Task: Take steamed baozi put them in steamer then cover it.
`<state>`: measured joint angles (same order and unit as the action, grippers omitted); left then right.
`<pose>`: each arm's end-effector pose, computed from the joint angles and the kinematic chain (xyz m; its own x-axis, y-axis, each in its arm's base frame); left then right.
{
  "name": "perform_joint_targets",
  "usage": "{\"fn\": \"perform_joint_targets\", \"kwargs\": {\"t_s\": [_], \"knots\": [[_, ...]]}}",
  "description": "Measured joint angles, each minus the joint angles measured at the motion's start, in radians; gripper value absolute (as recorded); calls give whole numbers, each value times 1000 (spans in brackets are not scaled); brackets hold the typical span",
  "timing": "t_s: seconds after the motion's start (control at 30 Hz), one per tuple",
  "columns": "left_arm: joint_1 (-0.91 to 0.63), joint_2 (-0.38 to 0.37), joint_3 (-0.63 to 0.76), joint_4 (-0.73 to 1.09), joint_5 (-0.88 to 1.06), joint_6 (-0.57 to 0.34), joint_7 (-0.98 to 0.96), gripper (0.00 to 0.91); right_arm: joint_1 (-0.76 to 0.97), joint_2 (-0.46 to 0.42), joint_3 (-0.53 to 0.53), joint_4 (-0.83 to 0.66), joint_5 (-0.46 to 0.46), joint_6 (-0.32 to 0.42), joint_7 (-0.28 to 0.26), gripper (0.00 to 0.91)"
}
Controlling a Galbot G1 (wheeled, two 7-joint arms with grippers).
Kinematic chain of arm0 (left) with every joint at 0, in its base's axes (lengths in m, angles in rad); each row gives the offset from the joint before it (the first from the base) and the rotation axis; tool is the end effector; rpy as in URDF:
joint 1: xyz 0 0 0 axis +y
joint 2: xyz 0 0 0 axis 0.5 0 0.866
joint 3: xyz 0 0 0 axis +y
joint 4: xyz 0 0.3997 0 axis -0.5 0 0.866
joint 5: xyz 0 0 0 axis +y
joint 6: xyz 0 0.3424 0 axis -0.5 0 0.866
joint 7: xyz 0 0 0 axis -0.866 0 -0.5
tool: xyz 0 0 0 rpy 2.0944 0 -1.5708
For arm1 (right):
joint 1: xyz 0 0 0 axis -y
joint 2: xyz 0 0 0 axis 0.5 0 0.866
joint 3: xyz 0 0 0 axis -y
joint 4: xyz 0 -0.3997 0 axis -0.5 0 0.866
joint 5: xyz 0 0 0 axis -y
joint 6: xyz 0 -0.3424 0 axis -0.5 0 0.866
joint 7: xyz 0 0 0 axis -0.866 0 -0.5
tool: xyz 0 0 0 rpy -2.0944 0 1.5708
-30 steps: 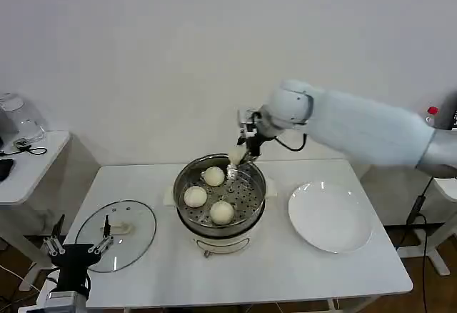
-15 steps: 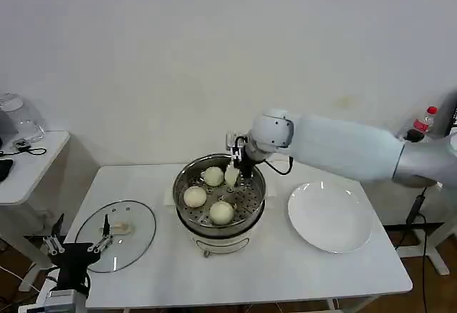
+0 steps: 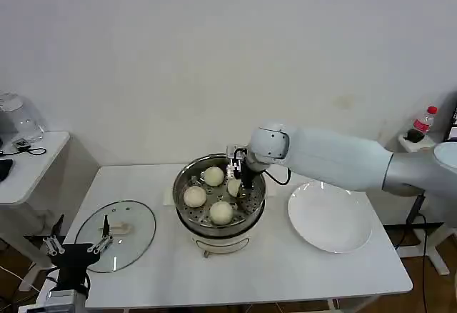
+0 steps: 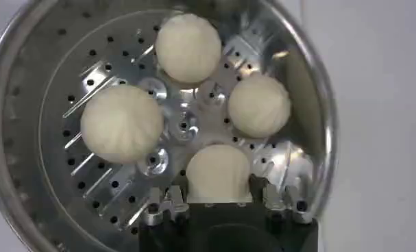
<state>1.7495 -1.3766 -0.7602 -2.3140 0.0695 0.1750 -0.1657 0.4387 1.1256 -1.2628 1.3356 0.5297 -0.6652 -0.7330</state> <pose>0.0880 0.0904 -0.2755 -0.9668 -0.2536 0.0325 -0.2240 0.9014 0.3706 0.5647 0.0871 -0.1196 -0.2544 -0.2504 0.9341 -0.9628 -0.0252 -0.2689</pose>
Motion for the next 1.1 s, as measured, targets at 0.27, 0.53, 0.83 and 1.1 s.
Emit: {"fn": "perform_joint_targets", "kwargs": {"t_s": [0.27, 0.53, 0.83, 1.1], "knots": [[0, -1, 0, 0, -1, 0, 0, 907, -11, 6, 0, -6, -1, -4, 8, 907], [-1, -2, -1, 0, -1, -1, 0, 907, -9, 0, 8, -4, -4, -5, 15, 907], [-1, -1, 0, -1, -1, 0, 0, 907, 14, -30, 49, 32, 14, -13, 30, 907], [-6, 1, 1, -2, -11, 2, 2, 907, 9, -122, 121, 137, 35, 0, 89, 907]]}}
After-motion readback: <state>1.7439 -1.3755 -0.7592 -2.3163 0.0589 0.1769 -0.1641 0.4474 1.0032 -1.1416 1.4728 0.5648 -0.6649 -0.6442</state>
